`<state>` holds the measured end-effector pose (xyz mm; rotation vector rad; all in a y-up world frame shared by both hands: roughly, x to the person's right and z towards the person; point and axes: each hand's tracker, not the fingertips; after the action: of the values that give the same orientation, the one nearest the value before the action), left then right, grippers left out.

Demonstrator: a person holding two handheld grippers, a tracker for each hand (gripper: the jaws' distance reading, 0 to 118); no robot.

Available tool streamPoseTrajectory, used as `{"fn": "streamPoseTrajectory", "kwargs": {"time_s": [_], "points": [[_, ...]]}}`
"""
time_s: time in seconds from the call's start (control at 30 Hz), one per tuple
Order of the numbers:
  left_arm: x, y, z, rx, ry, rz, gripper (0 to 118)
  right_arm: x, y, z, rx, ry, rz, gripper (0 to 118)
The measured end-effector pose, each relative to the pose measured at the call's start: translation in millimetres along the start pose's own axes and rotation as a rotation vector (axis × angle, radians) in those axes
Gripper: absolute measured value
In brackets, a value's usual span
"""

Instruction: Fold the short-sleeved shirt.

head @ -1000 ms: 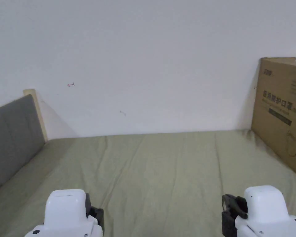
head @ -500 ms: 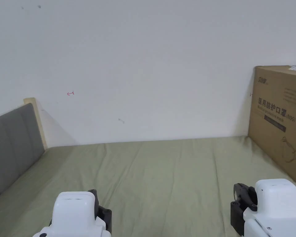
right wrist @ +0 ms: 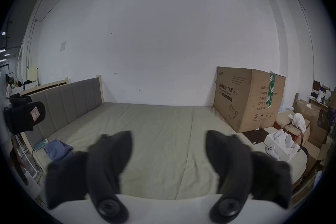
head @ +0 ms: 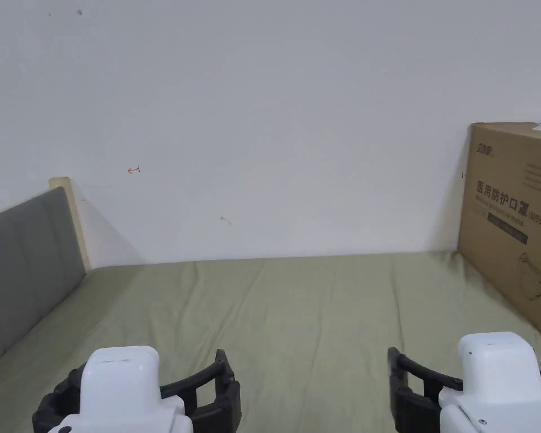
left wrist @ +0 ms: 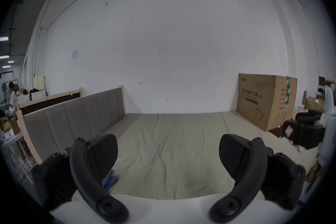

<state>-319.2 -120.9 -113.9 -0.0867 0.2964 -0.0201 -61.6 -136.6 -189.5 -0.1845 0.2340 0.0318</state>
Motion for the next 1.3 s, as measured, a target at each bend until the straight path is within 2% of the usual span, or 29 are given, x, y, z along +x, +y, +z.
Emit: {"fn": "streamPoseTrajectory", "kwargs": {"time_s": [0.07,0.13,0.43,0.5,0.63,0.83,1.03,1.3], "points": [[0.1,4.5,1.7,-0.004,-0.012,0.006,114,0.9,-0.2,0.4,0.011,-0.002,-0.003,106],[-0.9,7.2,2.9,-0.007,-0.027,0.003,114,0.9,0.2,0.3,0.017,-0.005,0.000,112],[3.9,11.9,-6.1,-0.047,-0.033,-0.039,113,2.3,0.8,-1.1,0.014,-0.010,-0.001,114],[2.3,10.8,-6.0,-0.040,-0.048,-0.026,113,1.6,1.1,-2.4,0.005,-0.034,0.017,114],[-0.9,10.9,-12.0,-0.066,-0.065,0.022,113,4.3,2.8,-2.4,0.012,-0.033,-0.002,114],[1.6,10.3,-11.2,-0.056,-0.030,-0.024,113,4.3,2.7,-2.5,0.015,-0.039,0.010,114],[2.9,12.7,-10.8,-0.076,-0.078,-0.017,113,1.9,1.6,-4.4,0.003,-0.030,0.021,114],[8.8,15.0,-12.5,-0.078,-0.031,-0.041,113,2.0,0.3,-4.1,0.003,-0.028,0.020,114]]}}
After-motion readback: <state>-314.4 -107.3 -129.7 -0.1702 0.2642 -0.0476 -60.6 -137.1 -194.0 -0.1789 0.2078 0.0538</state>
